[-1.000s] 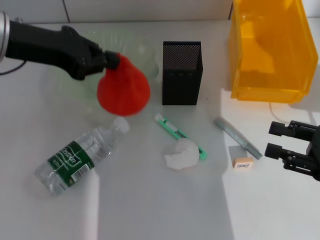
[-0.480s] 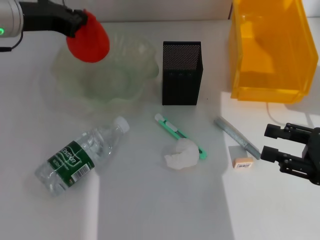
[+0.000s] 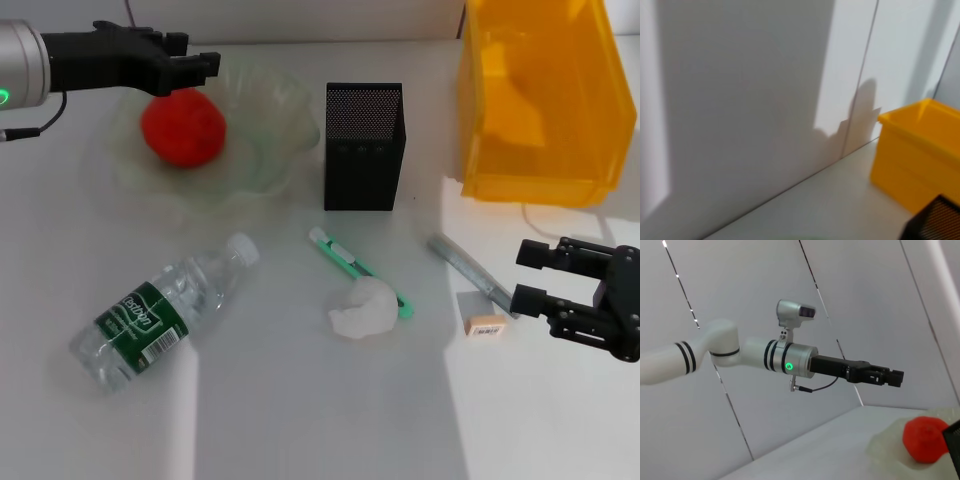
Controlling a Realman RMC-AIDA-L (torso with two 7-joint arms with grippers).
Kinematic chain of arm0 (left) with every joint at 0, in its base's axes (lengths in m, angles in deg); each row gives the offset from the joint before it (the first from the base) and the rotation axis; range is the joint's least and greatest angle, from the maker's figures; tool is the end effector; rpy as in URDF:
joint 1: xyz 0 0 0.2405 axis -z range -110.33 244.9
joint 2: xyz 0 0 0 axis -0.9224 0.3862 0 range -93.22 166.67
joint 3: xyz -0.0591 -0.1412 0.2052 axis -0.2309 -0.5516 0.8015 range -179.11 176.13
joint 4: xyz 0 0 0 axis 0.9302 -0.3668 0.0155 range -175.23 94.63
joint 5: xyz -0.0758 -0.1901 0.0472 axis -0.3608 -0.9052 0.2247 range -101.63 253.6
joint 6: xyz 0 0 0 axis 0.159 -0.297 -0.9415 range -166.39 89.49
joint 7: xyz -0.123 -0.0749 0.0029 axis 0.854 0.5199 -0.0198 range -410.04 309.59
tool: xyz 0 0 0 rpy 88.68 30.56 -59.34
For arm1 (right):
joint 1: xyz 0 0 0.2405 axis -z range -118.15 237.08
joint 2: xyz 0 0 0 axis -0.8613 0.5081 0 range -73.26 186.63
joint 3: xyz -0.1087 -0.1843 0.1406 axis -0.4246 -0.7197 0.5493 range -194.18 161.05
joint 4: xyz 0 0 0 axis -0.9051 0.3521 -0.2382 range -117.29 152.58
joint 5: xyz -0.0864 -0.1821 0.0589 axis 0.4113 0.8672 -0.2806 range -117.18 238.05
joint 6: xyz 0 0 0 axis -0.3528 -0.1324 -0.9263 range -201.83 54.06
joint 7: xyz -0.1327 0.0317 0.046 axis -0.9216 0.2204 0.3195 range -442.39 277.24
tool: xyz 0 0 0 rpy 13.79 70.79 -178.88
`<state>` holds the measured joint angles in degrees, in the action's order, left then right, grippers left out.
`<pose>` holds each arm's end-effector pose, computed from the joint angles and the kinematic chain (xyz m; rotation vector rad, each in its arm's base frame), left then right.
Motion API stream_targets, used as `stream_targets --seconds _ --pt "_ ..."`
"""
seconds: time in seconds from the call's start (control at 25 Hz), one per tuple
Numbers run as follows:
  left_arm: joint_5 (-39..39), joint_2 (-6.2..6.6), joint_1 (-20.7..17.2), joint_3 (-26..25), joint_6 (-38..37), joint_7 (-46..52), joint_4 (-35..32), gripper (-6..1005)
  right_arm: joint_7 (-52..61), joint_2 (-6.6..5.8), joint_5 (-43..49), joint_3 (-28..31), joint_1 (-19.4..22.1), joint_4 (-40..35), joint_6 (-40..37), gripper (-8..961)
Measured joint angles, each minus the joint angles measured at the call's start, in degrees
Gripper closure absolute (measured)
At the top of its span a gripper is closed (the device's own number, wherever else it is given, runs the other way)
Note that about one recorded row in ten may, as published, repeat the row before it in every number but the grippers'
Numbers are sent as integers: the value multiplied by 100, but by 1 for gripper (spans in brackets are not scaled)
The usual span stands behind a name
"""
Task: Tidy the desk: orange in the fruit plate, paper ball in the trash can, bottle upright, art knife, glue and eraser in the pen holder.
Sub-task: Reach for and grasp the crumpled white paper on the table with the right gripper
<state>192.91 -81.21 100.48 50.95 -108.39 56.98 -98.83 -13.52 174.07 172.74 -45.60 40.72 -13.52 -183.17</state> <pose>-0.2134 0.4068 0.0500 -2.4622 -0.6920 -0.4302 0.3016 0.2389 0.0234 -2.6405 0.6606 1.0968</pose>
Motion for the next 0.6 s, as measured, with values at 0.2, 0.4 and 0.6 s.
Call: stream_targets --seconds 0.2,0.4,0.6 --pt "-1420 200 -689 -15 -2215 -563 -328 504 575 -80 -47 3 -172 -186 -81 334" --pt "-1438 233 -1216 29 -3846 -1203 -91 305 1670 -167 -16 -80 -443 -959 -130 334" --pt "-722 14 -1484 36 -4069 -1511 415 177 3748 -313 252 -726 -1065 -2841 -411 334"
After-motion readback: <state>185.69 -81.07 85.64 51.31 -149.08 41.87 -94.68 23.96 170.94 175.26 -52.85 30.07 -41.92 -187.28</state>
